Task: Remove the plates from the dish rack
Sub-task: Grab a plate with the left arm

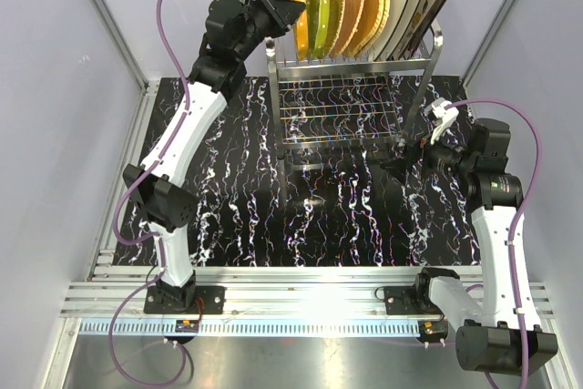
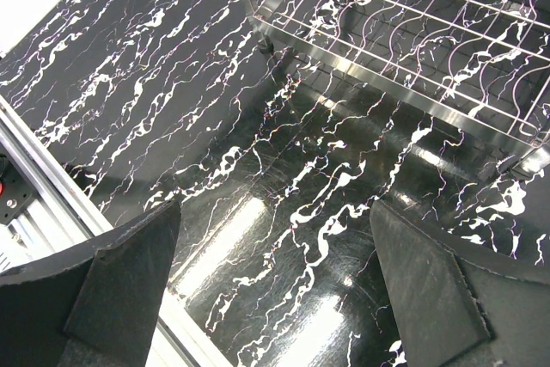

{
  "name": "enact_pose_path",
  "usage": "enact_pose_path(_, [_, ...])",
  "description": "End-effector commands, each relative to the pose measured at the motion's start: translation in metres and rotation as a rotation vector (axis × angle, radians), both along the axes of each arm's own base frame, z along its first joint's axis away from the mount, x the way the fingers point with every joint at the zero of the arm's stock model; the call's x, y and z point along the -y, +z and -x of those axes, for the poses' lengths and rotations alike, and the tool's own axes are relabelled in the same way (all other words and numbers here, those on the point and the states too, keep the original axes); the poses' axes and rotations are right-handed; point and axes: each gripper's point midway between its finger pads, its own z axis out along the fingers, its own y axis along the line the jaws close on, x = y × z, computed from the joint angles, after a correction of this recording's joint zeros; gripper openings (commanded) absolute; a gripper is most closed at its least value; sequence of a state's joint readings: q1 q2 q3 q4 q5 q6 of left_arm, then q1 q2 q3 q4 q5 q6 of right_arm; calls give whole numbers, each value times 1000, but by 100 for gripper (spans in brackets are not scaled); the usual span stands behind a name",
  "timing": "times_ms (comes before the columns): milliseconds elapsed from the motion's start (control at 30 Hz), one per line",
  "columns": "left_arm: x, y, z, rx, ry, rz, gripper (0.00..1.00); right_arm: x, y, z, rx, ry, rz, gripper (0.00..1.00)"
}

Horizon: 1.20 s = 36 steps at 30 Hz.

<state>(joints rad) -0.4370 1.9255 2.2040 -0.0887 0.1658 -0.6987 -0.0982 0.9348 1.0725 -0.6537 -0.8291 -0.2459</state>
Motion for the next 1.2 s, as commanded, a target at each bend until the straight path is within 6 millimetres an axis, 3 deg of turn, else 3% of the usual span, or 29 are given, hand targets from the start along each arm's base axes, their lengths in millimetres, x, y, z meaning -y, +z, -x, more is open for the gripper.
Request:
enact_pose_path(0, [-63, 184, 79, 467, 53, 313, 0, -2, 13, -2, 50, 7, -7, 100])
enact_pose_path(1167, [-70, 210, 104, 492, 13, 378, 0, -5, 16, -3, 42, 15, -34, 100])
